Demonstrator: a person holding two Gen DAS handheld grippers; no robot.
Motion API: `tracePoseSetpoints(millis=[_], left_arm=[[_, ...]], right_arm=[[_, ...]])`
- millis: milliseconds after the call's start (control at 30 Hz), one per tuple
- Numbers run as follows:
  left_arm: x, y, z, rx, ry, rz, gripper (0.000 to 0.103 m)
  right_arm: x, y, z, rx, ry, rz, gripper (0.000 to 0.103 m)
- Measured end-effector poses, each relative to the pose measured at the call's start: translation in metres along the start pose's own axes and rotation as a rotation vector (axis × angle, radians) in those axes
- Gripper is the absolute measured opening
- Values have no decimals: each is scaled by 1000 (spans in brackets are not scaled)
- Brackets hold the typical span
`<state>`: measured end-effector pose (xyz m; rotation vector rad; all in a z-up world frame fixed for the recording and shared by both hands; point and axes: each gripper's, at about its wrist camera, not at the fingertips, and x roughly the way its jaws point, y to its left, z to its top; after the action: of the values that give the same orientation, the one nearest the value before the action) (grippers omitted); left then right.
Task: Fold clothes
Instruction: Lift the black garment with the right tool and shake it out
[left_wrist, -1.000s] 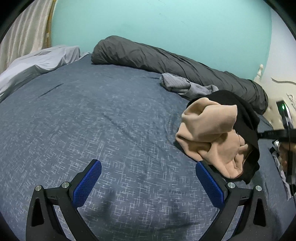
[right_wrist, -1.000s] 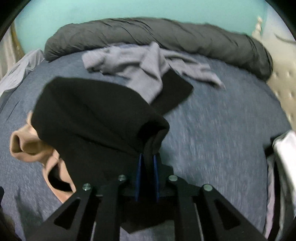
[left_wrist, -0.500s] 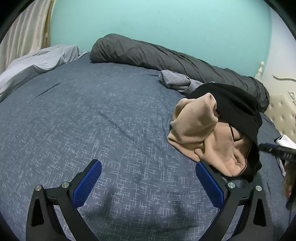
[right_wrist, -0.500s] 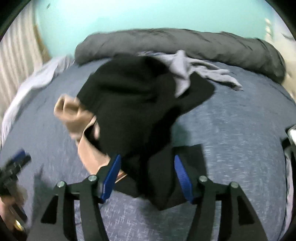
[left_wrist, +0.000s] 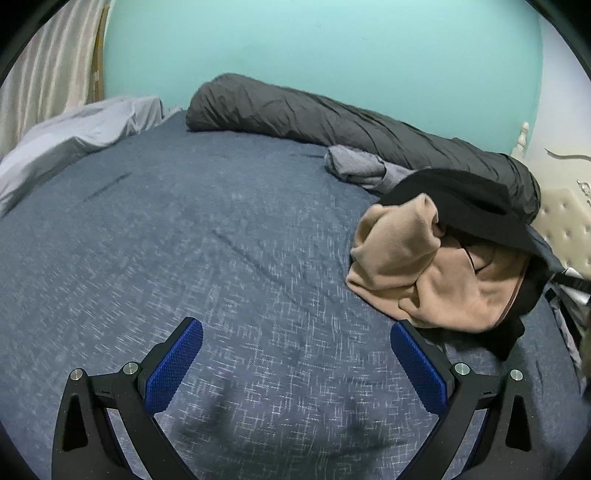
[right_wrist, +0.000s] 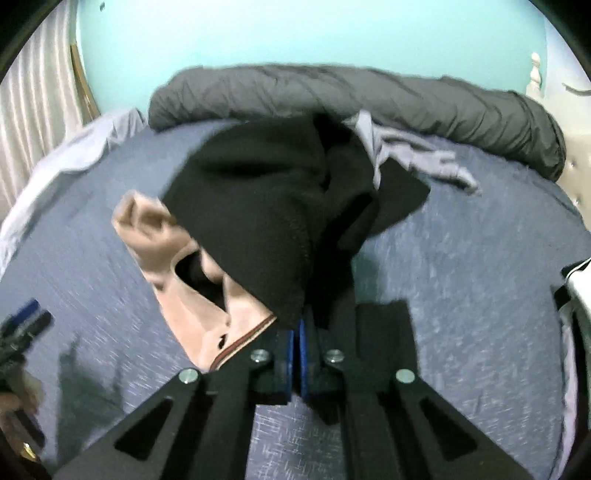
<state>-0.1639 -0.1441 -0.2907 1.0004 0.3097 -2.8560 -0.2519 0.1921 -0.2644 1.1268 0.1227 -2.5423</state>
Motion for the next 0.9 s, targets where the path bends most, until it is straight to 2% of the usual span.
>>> tracePoseSetpoints(millis=[133,267,500,700,900], left_arm=[[-27,-4,11,-7,-12,-12,103],[-58,-16,26,50,-27,-6,103],[-118,-35,55,109,-62,-33,103],[-154,-58,64,153,-71,-60,103],[-164,-89,55,203,-38,-127,103]], right_arm=[[-55,4,31,-12,-61,20,2],[-113,4,62,-18,-121,34,2],[-206,-11,94,-40,-195,-4,2],[-212,-42,55,11,-125,-41,2],[-215,-74,13,64,-51,-78,2]])
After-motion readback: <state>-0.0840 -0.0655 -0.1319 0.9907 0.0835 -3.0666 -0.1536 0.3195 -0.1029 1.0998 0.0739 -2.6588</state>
